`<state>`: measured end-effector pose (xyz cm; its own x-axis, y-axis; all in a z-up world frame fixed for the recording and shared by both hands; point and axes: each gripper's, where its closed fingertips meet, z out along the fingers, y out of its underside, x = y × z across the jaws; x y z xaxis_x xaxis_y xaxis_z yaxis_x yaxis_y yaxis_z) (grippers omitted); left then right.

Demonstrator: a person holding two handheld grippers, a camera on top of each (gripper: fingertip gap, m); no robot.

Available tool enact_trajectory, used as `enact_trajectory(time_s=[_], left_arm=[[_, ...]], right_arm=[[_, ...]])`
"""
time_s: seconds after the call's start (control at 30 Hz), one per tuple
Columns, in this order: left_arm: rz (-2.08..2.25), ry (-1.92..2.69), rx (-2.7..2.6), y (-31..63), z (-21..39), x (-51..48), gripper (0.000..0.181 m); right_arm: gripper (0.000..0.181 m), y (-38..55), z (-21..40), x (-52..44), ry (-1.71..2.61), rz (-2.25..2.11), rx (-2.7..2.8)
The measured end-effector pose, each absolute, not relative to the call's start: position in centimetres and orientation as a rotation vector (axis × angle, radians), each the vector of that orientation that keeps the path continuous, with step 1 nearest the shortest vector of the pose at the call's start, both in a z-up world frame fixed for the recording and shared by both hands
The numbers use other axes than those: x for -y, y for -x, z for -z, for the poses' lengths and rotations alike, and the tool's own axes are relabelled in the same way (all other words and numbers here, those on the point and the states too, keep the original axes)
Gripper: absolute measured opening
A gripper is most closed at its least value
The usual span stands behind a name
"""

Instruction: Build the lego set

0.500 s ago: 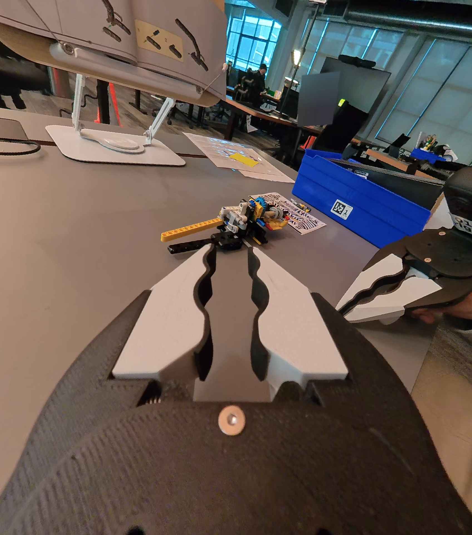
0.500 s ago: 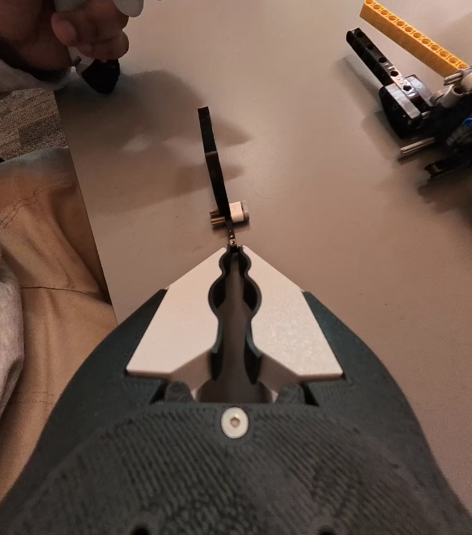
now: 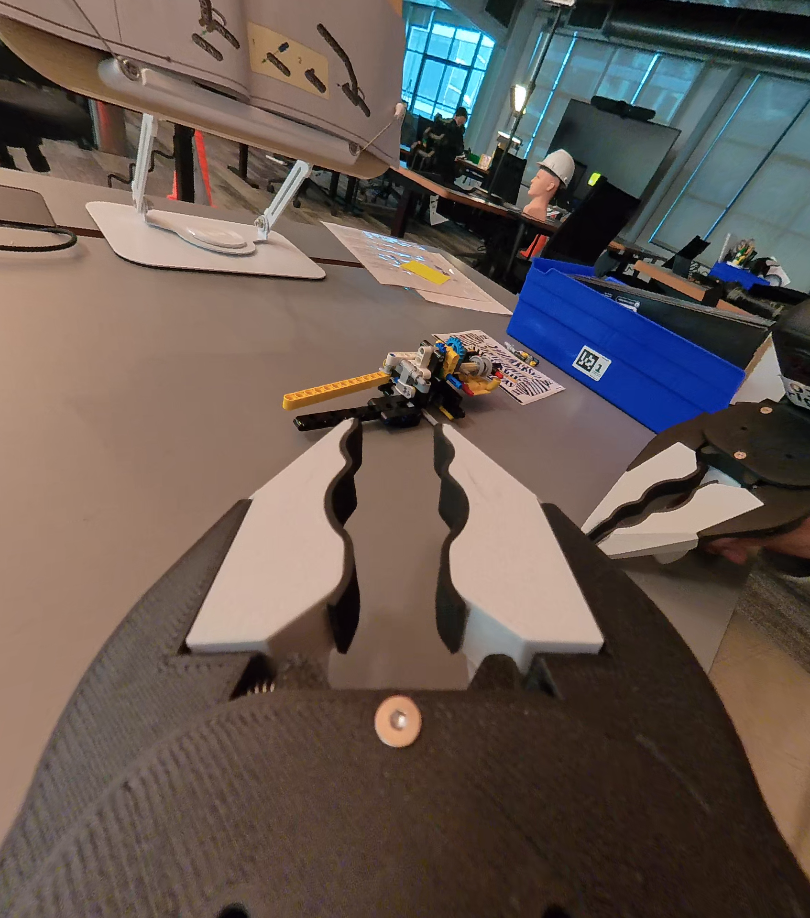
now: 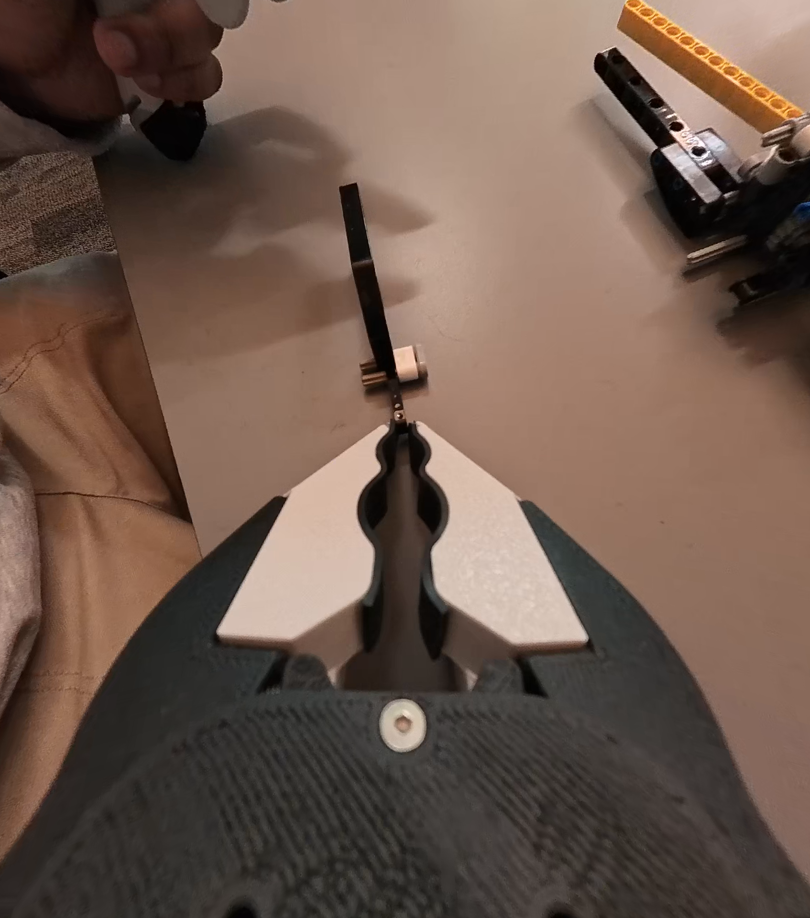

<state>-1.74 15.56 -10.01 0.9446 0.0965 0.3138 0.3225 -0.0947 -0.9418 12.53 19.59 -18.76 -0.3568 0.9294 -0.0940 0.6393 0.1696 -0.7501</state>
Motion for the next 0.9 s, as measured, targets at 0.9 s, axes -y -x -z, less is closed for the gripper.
enact_trajectory(time_s=[0.9], left_arm=[[0.219, 1.642, 0.215, -0.9, 9.3, -14.6, 0.057]], right_arm=[[0.022, -11.9, 14.6, -21.1, 1.349, -0.948, 1.792]])
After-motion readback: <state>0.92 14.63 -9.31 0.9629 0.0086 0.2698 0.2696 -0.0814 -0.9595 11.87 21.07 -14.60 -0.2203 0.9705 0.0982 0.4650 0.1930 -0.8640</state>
